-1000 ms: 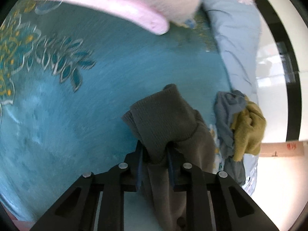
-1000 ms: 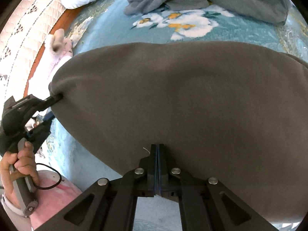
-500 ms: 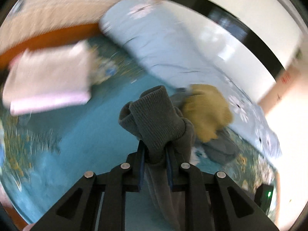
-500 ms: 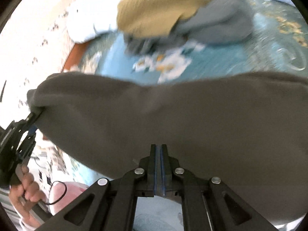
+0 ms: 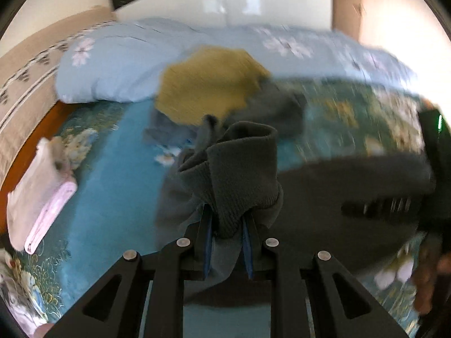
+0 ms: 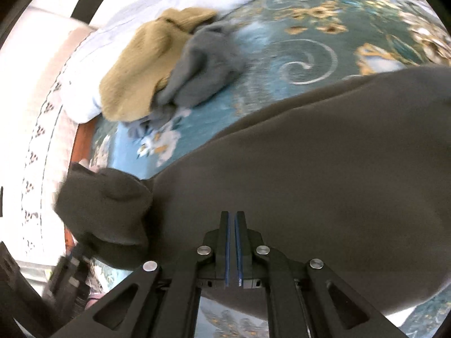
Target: Fold clothes
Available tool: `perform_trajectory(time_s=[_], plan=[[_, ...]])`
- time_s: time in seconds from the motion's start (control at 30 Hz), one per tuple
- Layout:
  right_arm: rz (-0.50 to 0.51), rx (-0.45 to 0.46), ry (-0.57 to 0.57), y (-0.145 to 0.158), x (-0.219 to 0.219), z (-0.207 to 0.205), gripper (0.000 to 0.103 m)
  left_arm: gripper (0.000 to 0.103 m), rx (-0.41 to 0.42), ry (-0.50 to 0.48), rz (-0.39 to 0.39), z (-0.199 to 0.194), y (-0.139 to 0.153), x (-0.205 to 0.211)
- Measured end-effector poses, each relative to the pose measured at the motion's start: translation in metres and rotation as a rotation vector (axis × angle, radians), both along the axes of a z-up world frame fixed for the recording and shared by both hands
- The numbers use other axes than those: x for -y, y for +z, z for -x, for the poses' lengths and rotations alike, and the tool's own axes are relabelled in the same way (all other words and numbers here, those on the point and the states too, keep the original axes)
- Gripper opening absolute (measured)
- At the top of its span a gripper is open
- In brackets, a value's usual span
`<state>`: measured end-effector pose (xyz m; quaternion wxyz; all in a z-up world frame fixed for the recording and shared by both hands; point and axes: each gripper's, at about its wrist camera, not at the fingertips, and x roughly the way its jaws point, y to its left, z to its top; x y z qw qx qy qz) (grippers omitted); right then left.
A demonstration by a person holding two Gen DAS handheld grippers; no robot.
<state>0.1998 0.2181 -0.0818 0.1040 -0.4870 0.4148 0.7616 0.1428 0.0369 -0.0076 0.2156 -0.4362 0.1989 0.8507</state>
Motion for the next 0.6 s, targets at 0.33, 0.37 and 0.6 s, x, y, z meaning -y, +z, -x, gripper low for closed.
perform_trajectory(time_s=[0.33, 0.37, 0.6], plan=[[-0.01, 0.003, -0.092, -0.002, -0.033, -0.018, 0.006, 0.048, 0.063, -0.03, 0.189, -0.017, -0.026, -0.034], [-0.008, 0.004, -0.101, -0.004, -0.035, -0.018, 0.006, 0.051, 0.063, -0.025, 0.19, -0.019, -0.025, -0.036], [0.001, -0.002, -0.138, -0.006, -0.045, -0.025, 0.006, 0.066, 0.057, -0.074, 0.121, -0.04, -0.005, -0.048]])
